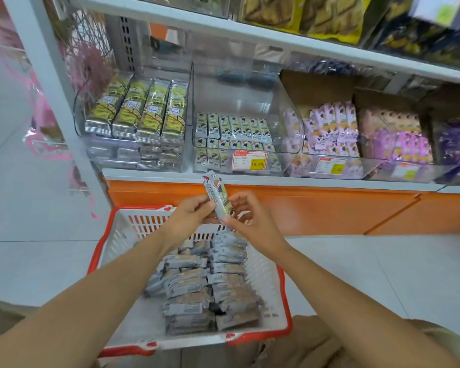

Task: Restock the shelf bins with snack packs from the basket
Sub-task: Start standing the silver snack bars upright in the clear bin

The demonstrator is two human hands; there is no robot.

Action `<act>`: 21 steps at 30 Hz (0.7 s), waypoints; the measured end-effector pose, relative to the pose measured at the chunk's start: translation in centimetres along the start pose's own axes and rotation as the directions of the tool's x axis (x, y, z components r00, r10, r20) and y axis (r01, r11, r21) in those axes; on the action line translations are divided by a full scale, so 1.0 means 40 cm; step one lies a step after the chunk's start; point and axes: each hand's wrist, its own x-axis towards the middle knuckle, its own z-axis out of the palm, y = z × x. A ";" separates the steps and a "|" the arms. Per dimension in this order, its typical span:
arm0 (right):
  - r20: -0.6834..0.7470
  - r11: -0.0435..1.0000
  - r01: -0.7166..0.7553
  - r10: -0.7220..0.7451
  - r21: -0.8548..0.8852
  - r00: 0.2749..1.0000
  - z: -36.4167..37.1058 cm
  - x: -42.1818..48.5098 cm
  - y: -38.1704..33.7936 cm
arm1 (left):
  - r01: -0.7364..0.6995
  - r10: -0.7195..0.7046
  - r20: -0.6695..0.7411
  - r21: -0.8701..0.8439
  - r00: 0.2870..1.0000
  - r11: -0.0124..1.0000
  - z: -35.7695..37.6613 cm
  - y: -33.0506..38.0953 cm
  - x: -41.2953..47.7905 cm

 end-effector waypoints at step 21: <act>-0.392 0.846 -0.118 -0.113 -0.519 0.913 -0.221 0.275 -0.160 | -0.073 0.588 0.129 0.990 0.799 -0.118 -0.108 0.126 0.091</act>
